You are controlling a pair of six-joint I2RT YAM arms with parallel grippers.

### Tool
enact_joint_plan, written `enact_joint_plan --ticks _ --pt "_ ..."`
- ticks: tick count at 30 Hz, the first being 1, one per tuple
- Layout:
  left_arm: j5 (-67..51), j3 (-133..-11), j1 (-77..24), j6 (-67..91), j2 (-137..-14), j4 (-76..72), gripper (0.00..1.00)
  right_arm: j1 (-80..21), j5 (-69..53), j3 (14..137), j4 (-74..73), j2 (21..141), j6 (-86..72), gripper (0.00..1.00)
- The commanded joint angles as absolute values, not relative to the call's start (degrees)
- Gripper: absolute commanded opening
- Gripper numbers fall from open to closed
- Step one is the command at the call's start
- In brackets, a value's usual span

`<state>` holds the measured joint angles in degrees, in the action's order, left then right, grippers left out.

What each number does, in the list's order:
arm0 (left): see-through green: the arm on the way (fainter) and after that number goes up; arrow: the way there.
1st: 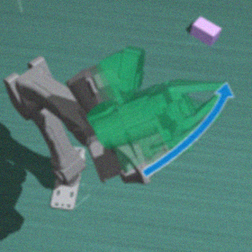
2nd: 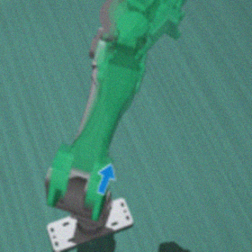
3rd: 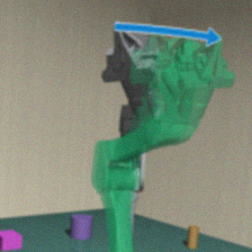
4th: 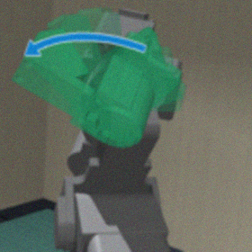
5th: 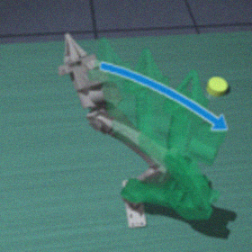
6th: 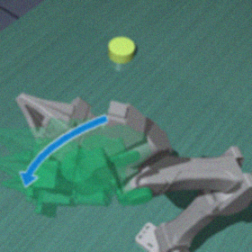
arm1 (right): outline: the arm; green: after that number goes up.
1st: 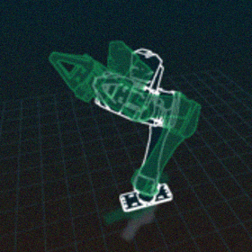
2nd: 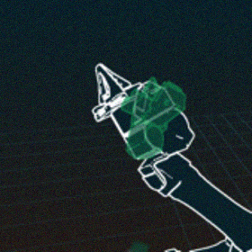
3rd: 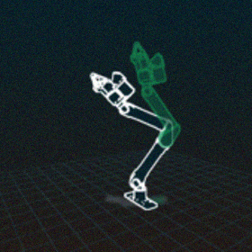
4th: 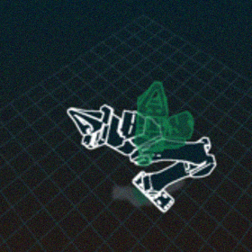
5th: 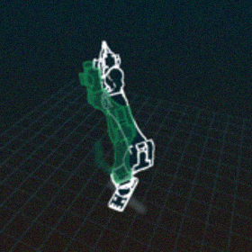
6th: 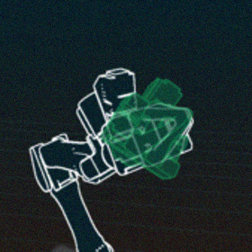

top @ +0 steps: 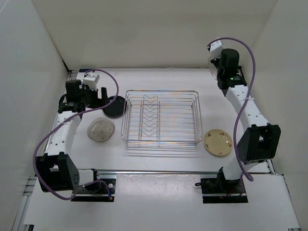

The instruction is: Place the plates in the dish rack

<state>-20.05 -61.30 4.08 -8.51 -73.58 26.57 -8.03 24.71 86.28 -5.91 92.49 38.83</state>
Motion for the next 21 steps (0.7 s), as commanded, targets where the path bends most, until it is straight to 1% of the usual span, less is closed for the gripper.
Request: enact_joint_plan --ticks 1,3,4,6,14,19,21 --pt "-22.2 -60.8 4.7 -8.2 -70.5 25.9 1.0 -13.7 29.9 85.3 4.0 88.0 47.3 0.0" --pt "-22.2 -60.8 4.7 -8.2 -70.5 25.9 1.0 -19.2 31.4 81.2 8.4 87.1 54.4 0.0" --pt "-22.2 -60.8 4.7 -7.7 -70.5 25.9 1.0 -21.0 31.5 79.6 14.6 86.5 57.5 0.0" --pt "-22.9 -60.8 4.7 -7.6 -70.5 25.9 1.0 -25.4 32.1 77.6 18.9 86.5 62.1 0.0" --pt "-22.9 -60.8 4.7 -7.6 -71.0 25.9 1.0 -35.8 28.9 78.9 14.3 87.7 65.1 0.0" --pt "-22.9 -60.8 4.7 -7.6 -71.0 25.9 1.0 -38.9 26.7 78.9 11.7 87.7 64.5 0.0" --pt "-22.3 -60.8 4.7 -7.6 -71.0 25.9 1.0 -39.8 26.2 78.9 8.3 87.7 62.7 0.0"
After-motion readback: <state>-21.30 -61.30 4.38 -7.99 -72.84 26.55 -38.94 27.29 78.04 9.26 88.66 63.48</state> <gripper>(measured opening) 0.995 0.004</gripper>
